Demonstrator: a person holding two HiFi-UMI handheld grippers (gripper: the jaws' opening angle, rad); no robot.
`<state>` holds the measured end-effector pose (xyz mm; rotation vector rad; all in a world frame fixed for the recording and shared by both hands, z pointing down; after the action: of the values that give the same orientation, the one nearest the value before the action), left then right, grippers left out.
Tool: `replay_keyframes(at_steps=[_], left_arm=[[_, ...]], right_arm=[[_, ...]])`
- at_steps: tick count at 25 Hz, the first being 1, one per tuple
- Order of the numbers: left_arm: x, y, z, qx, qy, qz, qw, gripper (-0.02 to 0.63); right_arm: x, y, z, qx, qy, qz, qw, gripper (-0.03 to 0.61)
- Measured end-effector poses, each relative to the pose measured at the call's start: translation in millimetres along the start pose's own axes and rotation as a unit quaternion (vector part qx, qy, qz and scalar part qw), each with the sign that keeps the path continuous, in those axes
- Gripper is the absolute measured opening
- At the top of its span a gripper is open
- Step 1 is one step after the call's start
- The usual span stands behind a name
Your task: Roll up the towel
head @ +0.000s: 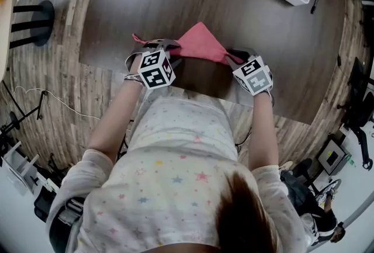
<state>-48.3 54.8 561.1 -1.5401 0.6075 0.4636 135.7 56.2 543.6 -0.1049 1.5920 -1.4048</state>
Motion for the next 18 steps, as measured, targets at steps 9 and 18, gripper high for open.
replay_keyframes(at_steps=[9, 18], left_arm=[[-3.1, 0.0, -6.1, 0.012, -0.012, 0.001, 0.9999, 0.123], [-3.4, 0.4, -7.6, 0.017, -0.014, 0.007, 0.9997, 0.110]], right_arm=[[20.8, 23.7, -7.2, -0.007, 0.033, 0.047, 0.998, 0.094], [21.6, -5.4, -52.3, 0.033, 0.101, 0.027, 0.994, 0.101]])
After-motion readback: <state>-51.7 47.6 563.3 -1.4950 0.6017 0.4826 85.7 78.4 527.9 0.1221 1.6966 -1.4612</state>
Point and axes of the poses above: the fingertips, and each gripper's own axes: y backward along the fingers, z to its right, x out of its top, the point moved 3 cm from there along y, backward along the fingers, and after that the axes turned 9 degrees about z, right-handed, at the moved point
